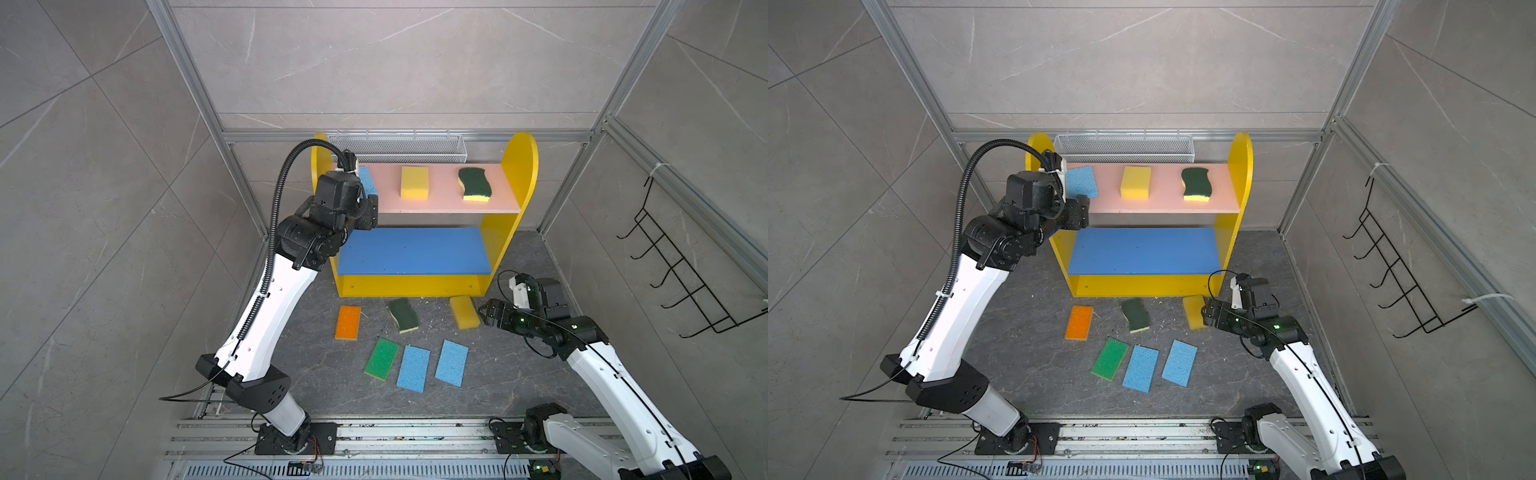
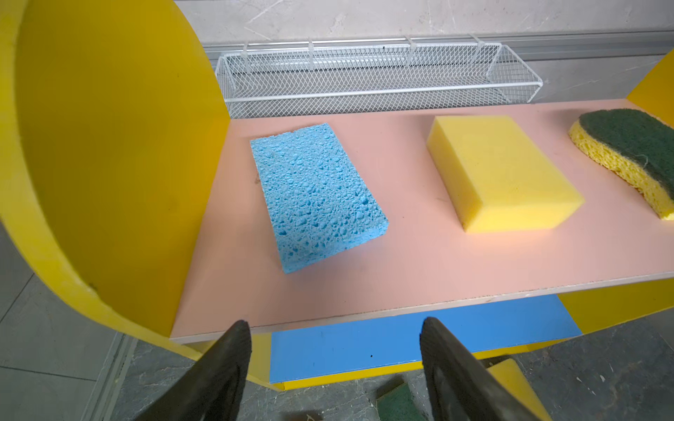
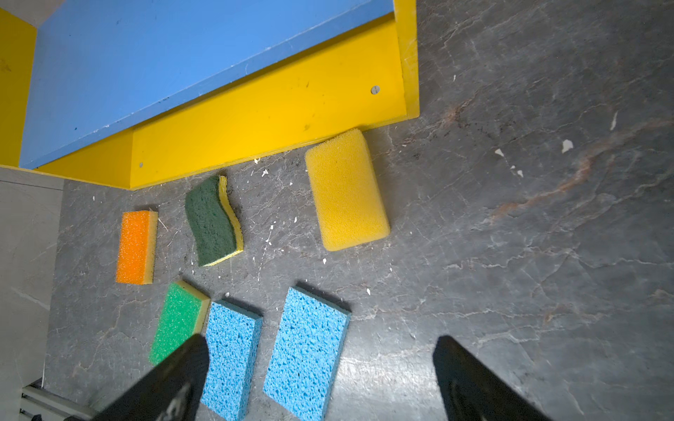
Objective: Arrange cleaning sponges on a shelf
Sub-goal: Move the cleaning sponge to the shelf.
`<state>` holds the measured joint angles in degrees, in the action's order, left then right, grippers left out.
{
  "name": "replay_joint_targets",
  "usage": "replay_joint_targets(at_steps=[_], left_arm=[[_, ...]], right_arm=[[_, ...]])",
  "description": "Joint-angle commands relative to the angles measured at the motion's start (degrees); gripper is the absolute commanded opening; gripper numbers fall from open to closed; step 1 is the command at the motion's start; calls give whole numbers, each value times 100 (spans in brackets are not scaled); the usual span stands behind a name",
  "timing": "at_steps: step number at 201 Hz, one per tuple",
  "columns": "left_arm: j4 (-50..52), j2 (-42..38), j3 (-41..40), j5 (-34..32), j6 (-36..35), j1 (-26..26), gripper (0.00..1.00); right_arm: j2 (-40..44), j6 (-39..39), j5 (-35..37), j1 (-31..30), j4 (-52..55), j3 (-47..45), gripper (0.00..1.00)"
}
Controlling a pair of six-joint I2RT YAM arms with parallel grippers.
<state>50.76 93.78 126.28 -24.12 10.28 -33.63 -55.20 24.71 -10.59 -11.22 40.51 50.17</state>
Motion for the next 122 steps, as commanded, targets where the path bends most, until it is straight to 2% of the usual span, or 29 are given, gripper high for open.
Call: replay_joint_targets(at_steps=[1,50,122], left_arm=[[128,287,413,15,-89,137,74],[306,643,647,353,142,348,73],[278,625,464,307,327,650,73]], right_arm=[[97,91,-75,15,156,175,98],[76,69,-57,15,169,192,98],[20,60,-66,9,115,175,98]])
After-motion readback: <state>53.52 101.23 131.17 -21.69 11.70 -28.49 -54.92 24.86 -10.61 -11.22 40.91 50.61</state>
